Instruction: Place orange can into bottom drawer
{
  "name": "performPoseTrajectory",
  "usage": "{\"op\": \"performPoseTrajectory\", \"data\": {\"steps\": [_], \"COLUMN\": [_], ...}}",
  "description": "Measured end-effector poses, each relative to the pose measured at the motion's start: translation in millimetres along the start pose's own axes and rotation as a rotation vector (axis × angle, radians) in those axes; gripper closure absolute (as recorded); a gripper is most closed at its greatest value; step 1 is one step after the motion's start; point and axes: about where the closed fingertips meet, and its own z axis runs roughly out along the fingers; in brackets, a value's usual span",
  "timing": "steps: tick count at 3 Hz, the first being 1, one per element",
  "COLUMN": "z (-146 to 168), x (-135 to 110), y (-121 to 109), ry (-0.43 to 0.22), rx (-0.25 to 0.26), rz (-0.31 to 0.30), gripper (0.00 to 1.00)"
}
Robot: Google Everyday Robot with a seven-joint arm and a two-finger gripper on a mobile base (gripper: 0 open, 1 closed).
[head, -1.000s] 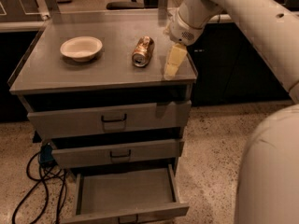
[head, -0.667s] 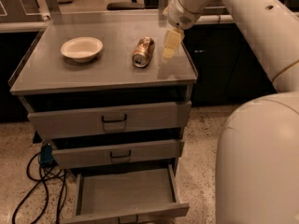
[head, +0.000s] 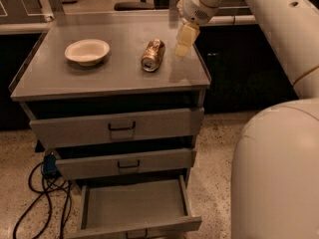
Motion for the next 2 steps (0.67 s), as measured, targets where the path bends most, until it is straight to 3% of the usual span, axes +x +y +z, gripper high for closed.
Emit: {"op": "performPoseTrajectory", "data": {"steps": [1,2], "z": [15,70], "x": [-9,-27], "y": [-1,10], "ry": [-0.011,-0.024], "rx": [-0.057,-0.199], "rz": [-0.061,-0.185], "gripper": [0.0,0.0]}}
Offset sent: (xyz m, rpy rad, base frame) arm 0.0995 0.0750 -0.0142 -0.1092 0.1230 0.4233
